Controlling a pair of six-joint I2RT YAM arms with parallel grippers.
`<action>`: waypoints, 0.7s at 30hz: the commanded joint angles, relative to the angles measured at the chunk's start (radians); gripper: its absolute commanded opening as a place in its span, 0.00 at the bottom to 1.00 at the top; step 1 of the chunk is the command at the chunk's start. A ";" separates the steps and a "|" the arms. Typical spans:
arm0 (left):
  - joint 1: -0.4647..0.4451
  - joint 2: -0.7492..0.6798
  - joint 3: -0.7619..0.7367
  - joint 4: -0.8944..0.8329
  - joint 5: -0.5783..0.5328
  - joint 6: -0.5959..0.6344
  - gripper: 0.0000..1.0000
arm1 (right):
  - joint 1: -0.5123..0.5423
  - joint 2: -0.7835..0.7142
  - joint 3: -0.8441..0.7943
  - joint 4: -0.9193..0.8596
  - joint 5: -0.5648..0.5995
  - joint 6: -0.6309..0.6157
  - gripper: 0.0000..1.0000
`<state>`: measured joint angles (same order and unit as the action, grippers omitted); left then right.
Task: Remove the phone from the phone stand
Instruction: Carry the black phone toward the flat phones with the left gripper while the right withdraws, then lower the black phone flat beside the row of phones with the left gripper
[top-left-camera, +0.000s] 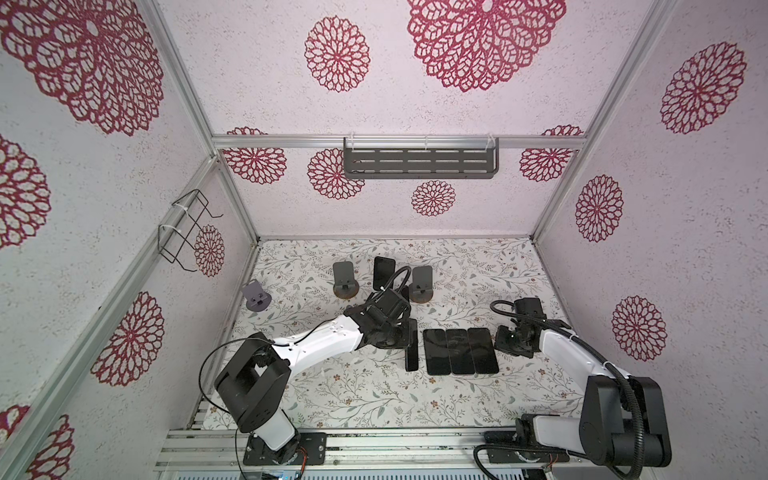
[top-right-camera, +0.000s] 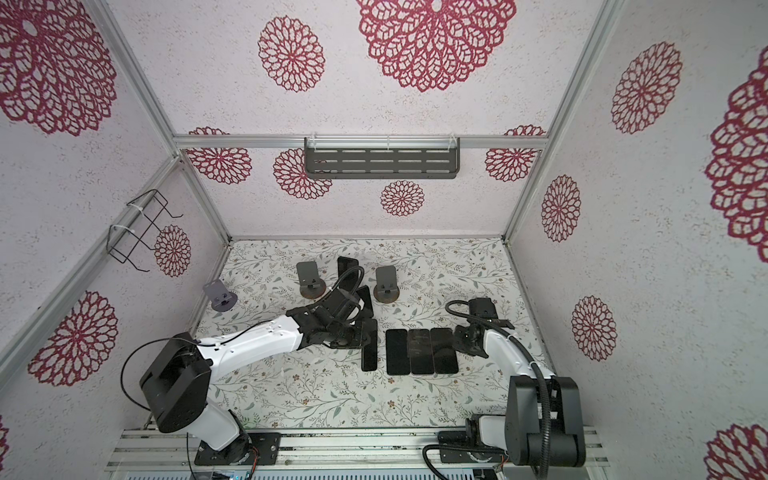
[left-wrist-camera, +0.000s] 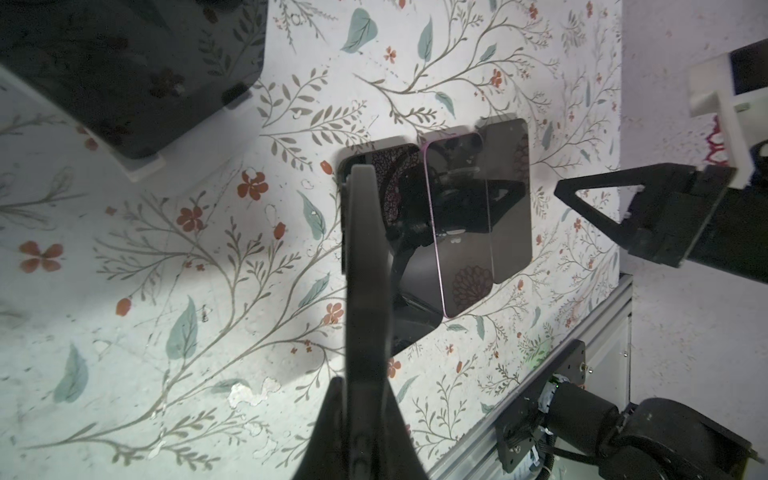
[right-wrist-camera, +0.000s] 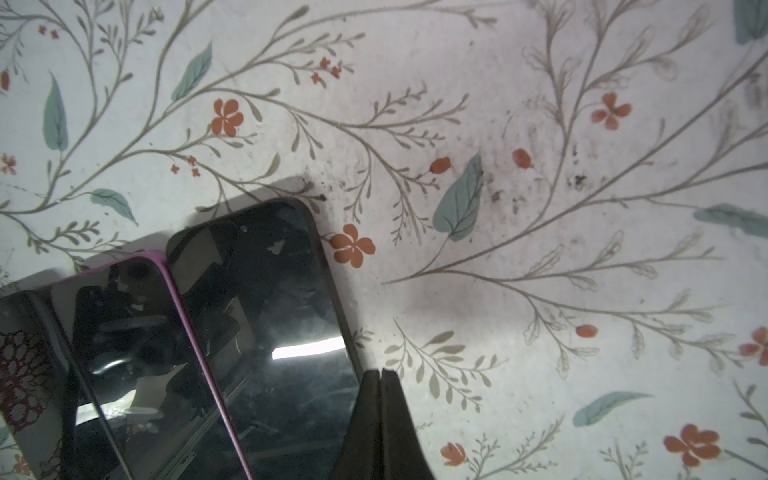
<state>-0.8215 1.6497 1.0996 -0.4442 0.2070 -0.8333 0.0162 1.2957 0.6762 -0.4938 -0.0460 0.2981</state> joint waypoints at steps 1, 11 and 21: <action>-0.010 0.025 0.053 -0.011 -0.019 -0.055 0.00 | -0.001 -0.003 0.005 0.007 0.016 0.012 0.00; -0.019 0.099 0.123 -0.065 -0.011 -0.104 0.00 | -0.001 -0.008 -0.001 0.017 0.010 0.007 0.00; -0.036 0.185 0.207 -0.139 -0.026 -0.151 0.03 | -0.001 -0.018 -0.004 0.022 0.007 0.005 0.00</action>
<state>-0.8379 1.8271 1.2713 -0.5648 0.1936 -0.9520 0.0162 1.2957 0.6762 -0.4759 -0.0471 0.2977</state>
